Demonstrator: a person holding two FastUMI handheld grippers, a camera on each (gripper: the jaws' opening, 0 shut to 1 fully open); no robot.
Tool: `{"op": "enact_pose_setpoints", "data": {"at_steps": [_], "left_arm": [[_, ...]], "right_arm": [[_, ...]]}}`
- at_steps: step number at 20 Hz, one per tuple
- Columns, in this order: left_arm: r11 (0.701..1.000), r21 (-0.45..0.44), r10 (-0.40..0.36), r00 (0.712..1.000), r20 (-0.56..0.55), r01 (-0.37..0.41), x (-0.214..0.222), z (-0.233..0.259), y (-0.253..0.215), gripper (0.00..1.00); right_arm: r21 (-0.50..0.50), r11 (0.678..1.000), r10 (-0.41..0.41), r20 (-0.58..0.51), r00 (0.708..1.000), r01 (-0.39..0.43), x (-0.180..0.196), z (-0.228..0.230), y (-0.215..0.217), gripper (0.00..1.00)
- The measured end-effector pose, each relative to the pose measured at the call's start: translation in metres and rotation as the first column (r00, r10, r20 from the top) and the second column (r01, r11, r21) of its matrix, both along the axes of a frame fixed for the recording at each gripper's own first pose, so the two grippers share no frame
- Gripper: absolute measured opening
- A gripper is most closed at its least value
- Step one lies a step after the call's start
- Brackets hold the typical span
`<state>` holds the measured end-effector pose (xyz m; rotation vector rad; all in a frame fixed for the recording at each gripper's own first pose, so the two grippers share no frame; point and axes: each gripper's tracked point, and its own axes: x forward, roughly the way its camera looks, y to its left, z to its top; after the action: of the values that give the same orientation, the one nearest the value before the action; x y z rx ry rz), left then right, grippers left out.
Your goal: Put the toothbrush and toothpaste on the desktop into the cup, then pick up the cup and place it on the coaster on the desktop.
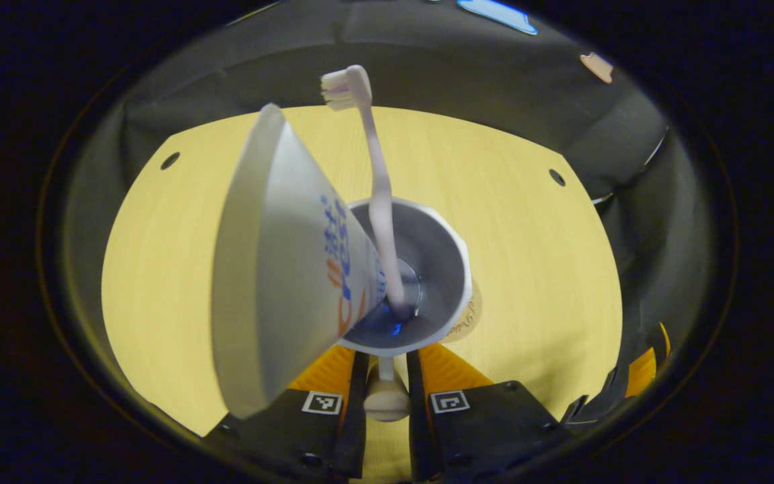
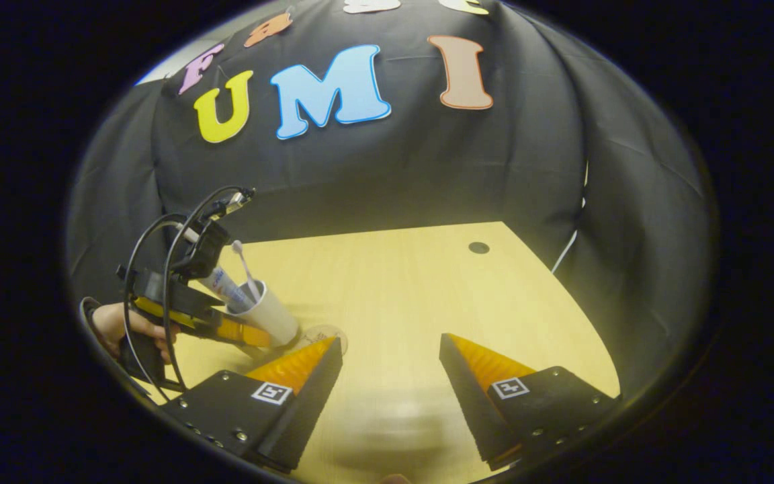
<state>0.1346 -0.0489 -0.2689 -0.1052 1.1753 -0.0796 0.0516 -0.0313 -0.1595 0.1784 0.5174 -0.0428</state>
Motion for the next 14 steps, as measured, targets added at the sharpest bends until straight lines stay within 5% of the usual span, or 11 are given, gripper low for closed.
{"op": "enact_pose_setpoints", "data": {"at_steps": [14], "left_arm": [[0.994,0.007,-0.105,0.994,-0.041,0.106,0.057,0.035,-0.060,0.33]], "right_arm": [[0.013,0.999,-0.045,-0.018,0.999,0.045,-0.009,-0.007,-0.016,0.92]]}}
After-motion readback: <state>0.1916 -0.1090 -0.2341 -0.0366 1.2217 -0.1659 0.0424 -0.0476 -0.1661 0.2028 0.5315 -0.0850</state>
